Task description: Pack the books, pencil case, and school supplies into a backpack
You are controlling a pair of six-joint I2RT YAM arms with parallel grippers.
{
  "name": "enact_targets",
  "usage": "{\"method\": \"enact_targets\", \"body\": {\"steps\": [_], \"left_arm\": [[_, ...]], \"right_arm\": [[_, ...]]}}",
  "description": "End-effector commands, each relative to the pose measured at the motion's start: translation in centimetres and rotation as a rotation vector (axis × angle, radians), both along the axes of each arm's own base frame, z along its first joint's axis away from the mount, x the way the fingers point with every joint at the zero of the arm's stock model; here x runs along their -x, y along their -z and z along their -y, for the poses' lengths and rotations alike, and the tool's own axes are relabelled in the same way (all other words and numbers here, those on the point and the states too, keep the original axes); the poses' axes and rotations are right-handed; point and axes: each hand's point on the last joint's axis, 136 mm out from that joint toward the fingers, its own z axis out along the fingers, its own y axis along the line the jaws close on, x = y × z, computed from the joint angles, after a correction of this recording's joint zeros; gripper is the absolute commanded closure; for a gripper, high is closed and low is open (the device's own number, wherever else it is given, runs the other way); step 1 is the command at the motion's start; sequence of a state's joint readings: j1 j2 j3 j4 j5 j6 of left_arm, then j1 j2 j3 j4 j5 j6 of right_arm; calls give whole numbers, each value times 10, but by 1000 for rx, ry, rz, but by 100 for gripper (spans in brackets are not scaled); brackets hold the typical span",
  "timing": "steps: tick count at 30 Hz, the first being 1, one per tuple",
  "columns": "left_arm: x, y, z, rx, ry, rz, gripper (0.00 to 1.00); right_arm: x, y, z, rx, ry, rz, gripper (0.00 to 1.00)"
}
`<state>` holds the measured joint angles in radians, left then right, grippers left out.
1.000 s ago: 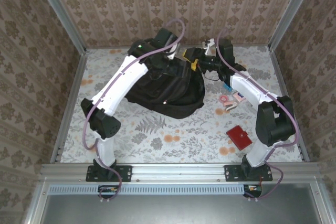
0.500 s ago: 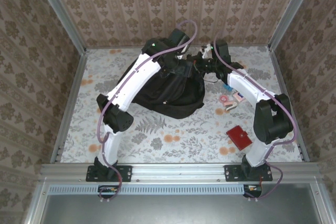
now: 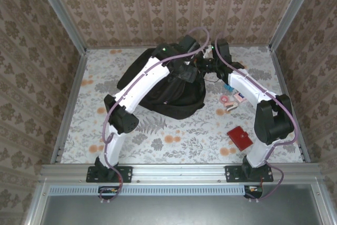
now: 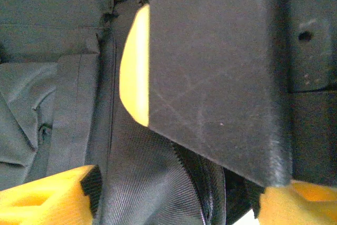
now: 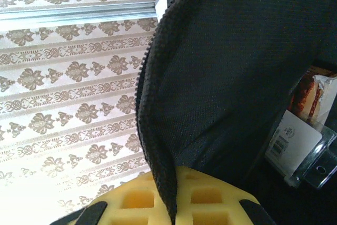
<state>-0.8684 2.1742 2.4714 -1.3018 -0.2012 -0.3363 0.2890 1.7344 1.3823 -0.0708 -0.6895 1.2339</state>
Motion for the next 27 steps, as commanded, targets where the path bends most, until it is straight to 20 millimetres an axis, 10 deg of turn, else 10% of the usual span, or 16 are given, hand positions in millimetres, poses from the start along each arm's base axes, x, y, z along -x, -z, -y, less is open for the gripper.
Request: {"method": "enact_targets", "body": {"steps": [1,14,18,27], "left_arm": [[-5,10,-10,-97,0,44,30],[-15,7,-9,-62,9,79,96],[-12,0,-9,-31,21,69,100],[-21,-26,-38,257,-42,-55,100]], "right_arm": [[-1,-14,-10,-56,-25,-4,100],[0,-18,-13,-71,-26,-9,100],[-1,-16,-13,-62,-25,-8,98],[5,-15,20,137,25,81,33]]}}
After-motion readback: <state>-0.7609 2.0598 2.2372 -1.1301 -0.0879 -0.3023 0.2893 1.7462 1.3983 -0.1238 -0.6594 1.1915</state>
